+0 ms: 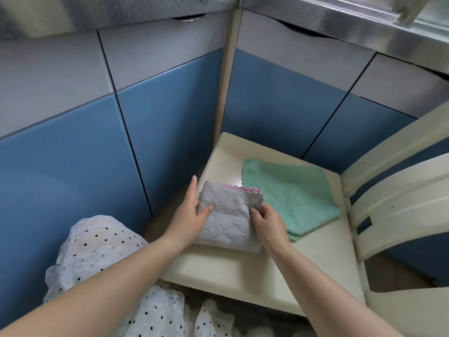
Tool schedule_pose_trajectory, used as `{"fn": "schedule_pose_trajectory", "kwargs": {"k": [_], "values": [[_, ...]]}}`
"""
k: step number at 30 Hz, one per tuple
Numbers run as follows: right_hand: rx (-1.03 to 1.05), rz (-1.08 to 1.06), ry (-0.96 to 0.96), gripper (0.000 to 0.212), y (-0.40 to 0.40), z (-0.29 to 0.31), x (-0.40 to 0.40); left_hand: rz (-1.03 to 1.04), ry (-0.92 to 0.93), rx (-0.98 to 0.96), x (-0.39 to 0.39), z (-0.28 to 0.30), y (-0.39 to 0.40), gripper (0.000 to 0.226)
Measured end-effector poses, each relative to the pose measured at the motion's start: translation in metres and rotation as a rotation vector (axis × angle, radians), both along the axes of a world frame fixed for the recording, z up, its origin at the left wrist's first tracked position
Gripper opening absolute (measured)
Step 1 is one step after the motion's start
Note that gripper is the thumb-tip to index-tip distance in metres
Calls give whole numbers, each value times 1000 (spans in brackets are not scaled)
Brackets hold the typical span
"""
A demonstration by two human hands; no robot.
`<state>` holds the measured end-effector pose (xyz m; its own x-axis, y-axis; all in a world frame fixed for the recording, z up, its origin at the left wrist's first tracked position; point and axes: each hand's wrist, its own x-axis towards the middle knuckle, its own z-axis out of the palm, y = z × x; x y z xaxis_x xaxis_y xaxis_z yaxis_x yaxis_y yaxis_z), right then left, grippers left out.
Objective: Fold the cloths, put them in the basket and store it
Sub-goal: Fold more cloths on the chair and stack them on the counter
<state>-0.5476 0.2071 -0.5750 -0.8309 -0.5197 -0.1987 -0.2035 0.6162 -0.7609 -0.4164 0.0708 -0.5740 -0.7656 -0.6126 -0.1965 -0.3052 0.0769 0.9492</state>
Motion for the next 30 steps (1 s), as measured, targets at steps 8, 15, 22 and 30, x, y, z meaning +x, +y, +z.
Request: {"fn": "schedule_pose_trajectory", "kwargs": {"k": [8,15,22,30], "values": [[101,5,-8,20,-9,-3,-13,-20,-173,75,-13,2,-17,87],[39,16,257,44,0,-1,-11,-85,-155,-956,-1,0,-10,46],[316,413,644,50,-15,-27,31,-438,-483,-1113,-26,-19,7,73],[476,539,544,83,-7,-30,15,-420,-566,-994,-26,-30,0,89]]}}
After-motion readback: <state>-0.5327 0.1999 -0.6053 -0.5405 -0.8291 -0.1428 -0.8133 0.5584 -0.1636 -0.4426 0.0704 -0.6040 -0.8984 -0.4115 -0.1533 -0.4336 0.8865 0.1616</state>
